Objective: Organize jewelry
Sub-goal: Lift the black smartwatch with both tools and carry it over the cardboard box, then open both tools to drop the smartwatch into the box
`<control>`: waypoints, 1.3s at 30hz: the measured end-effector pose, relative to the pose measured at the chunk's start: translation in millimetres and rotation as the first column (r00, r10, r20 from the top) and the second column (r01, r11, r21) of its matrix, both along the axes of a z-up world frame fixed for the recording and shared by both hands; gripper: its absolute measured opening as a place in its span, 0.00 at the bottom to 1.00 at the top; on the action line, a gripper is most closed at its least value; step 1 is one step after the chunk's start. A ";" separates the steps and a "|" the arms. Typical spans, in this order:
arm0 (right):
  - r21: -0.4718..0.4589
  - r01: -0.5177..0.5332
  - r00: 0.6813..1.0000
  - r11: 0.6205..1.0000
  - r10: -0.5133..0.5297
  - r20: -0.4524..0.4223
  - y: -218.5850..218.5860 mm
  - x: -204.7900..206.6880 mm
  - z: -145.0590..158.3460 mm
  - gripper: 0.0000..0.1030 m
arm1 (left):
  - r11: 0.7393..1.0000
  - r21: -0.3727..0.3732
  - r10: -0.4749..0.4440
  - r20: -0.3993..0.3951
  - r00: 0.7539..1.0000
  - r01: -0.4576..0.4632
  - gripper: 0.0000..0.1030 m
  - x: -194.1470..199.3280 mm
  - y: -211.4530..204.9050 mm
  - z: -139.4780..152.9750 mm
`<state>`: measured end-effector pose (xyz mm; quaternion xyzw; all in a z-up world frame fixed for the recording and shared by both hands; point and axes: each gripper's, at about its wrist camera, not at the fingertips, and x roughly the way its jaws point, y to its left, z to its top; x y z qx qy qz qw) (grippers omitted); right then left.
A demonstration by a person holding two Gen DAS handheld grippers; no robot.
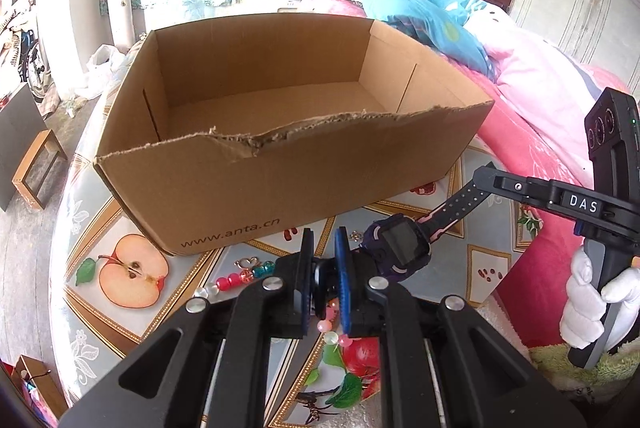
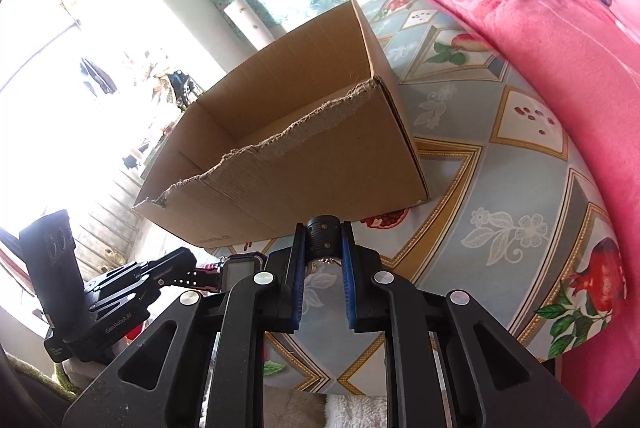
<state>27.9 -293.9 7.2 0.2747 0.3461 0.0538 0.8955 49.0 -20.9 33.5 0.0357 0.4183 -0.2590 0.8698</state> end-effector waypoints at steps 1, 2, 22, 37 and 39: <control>-0.009 -0.001 1.000 1.000 0.001 0.006 1.0 -2.2 3.4 0.14 | 1.000 -0.010 -0.004 0.005 1.000 0.004 0.10 -1.4 1.4 4.4; -0.021 -0.003 1.000 1.000 0.003 0.013 1.9 -4.9 7.8 0.14 | 1.000 -0.027 -0.008 0.007 1.000 0.008 0.10 -2.4 3.7 9.6; -0.226 -0.174 0.985 0.958 0.169 -0.041 5.4 158.1 112.0 0.14 | 1.000 -0.015 0.021 -0.021 1.000 -0.021 0.10 153.0 5.8 94.6; -0.369 -0.267 0.927 0.890 0.132 -0.352 24.9 285.0 48.0 0.17 | 0.944 0.329 0.090 -0.194 0.977 -0.022 0.12 275.7 -40.4 4.6; -0.373 -0.272 0.922 0.887 0.128 -0.366 25.3 288.2 44.0 0.20 | 0.942 0.334 0.106 -0.195 0.975 -0.036 0.14 280.3 -41.0 2.6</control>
